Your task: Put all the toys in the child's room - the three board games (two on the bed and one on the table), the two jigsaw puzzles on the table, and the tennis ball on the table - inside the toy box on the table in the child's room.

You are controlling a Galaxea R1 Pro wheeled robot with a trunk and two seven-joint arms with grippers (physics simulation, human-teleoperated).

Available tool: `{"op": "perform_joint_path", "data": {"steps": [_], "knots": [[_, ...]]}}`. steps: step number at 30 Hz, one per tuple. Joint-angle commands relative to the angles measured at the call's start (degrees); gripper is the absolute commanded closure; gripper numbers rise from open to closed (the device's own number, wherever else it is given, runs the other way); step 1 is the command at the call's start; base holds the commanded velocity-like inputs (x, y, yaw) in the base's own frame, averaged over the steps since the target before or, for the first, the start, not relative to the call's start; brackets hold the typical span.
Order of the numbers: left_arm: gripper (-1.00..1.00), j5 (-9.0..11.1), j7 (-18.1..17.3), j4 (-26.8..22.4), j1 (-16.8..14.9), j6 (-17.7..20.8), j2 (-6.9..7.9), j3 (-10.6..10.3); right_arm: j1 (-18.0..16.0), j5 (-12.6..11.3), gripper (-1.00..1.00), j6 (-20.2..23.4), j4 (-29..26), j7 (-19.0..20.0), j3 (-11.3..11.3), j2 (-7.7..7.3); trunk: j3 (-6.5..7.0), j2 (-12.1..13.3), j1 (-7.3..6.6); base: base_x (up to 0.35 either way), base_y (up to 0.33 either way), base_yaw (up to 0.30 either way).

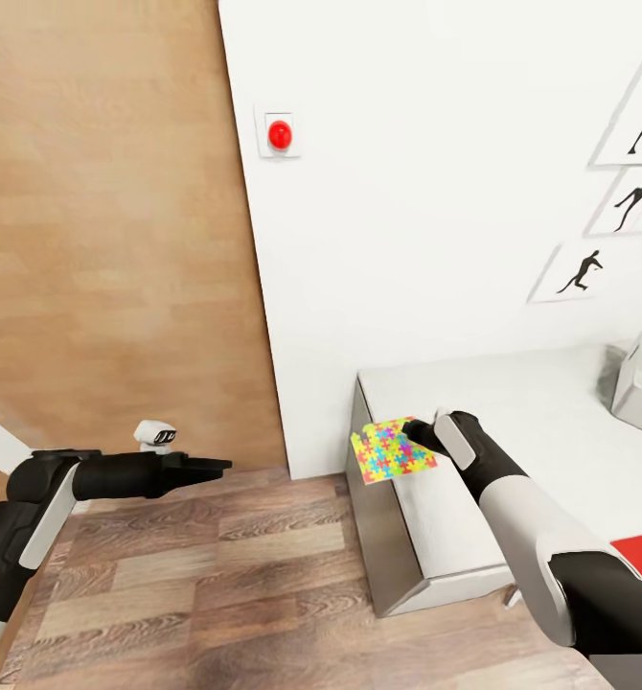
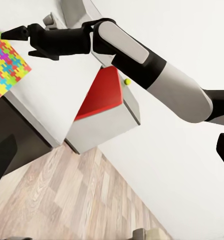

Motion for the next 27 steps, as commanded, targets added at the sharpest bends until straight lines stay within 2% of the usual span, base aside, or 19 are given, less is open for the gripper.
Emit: {"op": "perform_joint_path", "data": {"steps": [1,10,14,16,19,20,23,24,26,27], "knots": [[-1.0,0.2,-0.05,-0.01,-0.05,0.6,0.05,-0.09,-0.04,-0.58,-1.0,0.16,-0.1,-0.51,0.4,-0.06,-0.02,-0.1,0.04,0.0,0.0,-0.109],[-1.0,0.2,-0.05,-0.01,0.0,0.6,0.05,-0.09,-0.04,-0.6,-1.0,0.18,-0.67,-0.51,0.43,-0.06,0.75,-0.1,0.04,0.0,0.0,-0.109],[-1.0,0.2,-0.05,-0.01,0.0,0.6,0.05,-0.09,0.64,-0.67,-1.0,0.57,-5.24,-0.31,0.41,-0.03,1.09,-0.1,0.04,0.0,0.0,-0.11],[-1.0,0.19,-0.05,-0.01,-0.01,0.6,0.05,-0.09,3.35,-0.93,-1.0,1.81,-12.32,0.16,0.39,-0.02,1.26,-0.1,0.04,0.0,0.0,-0.11],[-1.0,0.2,-0.02,-0.01,0.0,0.6,0.05,-0.09,6.59,-1.26,-1.0,4.69,-20.01,0.4,0.3,0.0,1.51,-0.1,0.04,0.0,0.0,-0.11],[-1.0,0.2,-0.03,-0.01,-0.02,0.6,0.05,-0.09,9.18,-1.46,-1.0,7.3,-25.97,0.58,0.12,0.04,1.6,-0.1,0.04,0.0,0.0,-0.11],[-1.0,0.19,-0.04,-0.01,-0.02,0.6,0.05,-0.09,13.49,-1.92,-1.0,10.95,-35.19,1.22,-0.18,0.09,1.85,-0.1,0.04,0.0,0.0,-0.11],[-1.0,0.16,-0.05,-0.01,-0.01,0.6,0.05,-0.09,16.49,-2.55,-1.0,12.7,-41.22,2.07,-0.42,0.08,1.94,-0.1,0.04,0.0,0.0,-0.11],[-1.0,0.16,-0.03,-0.01,-0.01,0.6,0.05,-0.09,19.54,-3.51,-1.0,13.9,-46.76,3.23,-0.81,0.08,2.11,-0.1,0.04,0.0,0.0,-0.11],[-1.0,0.18,-0.03,-0.01,-0.02,0.6,0.05,-0.09,22.64,-4.73,-1.0,14.68,-51.5,4.54,-1.27,0.06,2.19,-0.1,0.04,0.0,0.0,-0.11]]}}
